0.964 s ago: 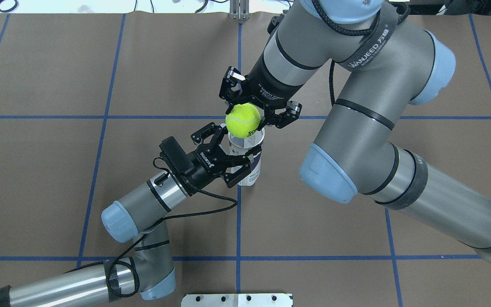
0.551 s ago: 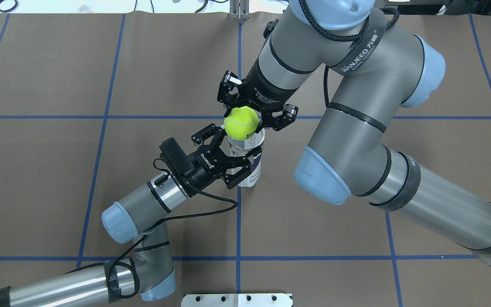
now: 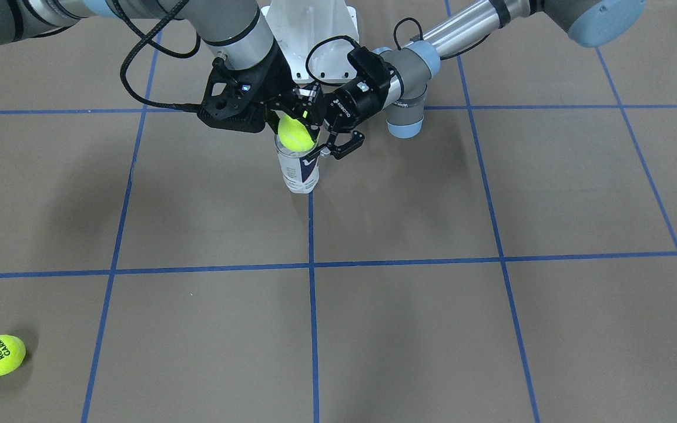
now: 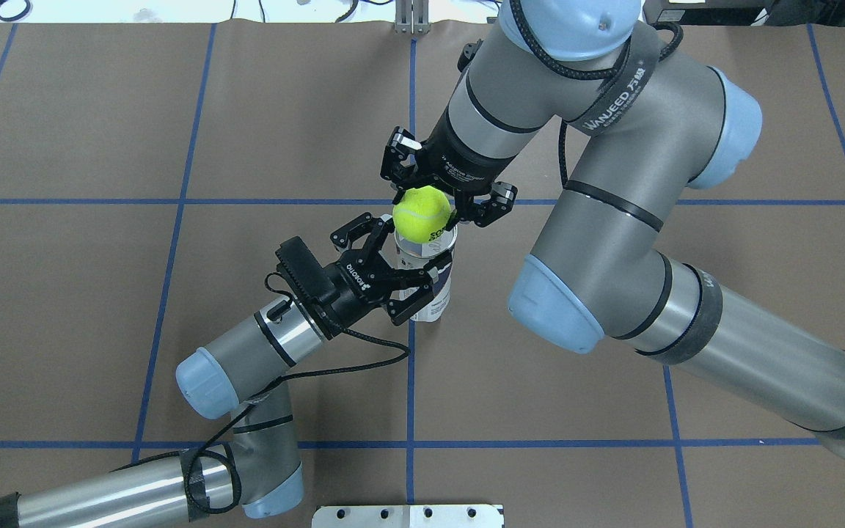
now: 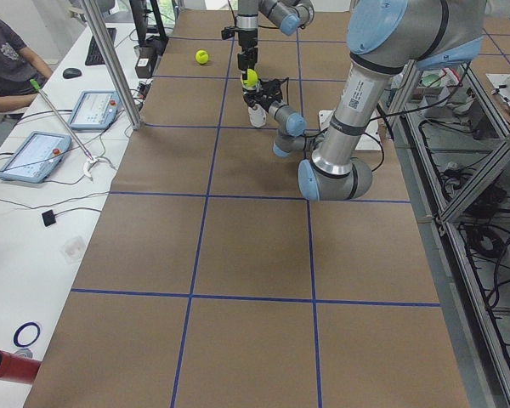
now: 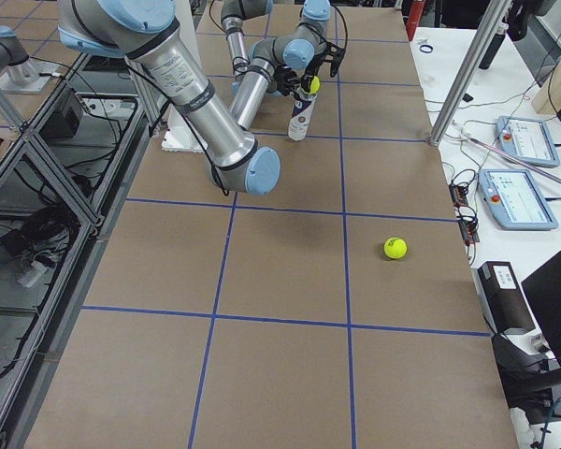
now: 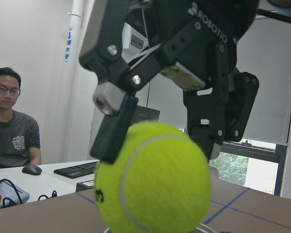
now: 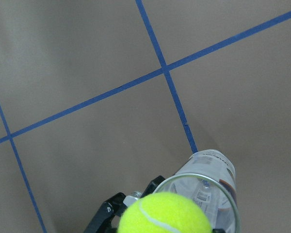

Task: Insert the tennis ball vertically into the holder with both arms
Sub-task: 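Lower the ball into the can with the right gripper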

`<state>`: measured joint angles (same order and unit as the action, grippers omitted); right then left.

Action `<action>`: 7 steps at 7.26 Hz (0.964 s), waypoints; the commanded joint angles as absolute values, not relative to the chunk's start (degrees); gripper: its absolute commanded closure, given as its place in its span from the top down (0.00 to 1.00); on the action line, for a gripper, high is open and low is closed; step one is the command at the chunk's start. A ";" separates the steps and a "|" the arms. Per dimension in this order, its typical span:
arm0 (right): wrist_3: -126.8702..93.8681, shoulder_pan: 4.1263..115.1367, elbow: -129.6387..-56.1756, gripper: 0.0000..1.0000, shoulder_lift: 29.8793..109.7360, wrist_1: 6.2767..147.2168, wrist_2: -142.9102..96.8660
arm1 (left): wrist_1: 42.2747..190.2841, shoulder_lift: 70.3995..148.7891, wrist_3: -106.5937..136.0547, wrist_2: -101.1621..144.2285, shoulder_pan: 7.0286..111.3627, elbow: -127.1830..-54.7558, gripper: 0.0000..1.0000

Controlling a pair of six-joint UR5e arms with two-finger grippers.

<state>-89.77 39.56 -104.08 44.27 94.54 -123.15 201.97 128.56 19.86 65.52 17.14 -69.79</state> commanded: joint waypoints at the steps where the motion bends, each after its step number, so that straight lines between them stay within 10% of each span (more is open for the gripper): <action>1: -89.65 39.55 -104.24 0.40 45.00 94.57 -123.05 | 201.97 128.67 19.86 65.48 17.14 -69.79 0.50; 3: -89.56 39.12 -104.59 0.99 45.09 94.57 -120.96 | 201.97 128.58 19.86 65.48 17.14 -69.79 0.51; 7: -89.56 38.50 -104.76 0.99 45.00 94.48 -120.06 | 201.97 128.58 19.86 65.48 17.14 -69.70 0.57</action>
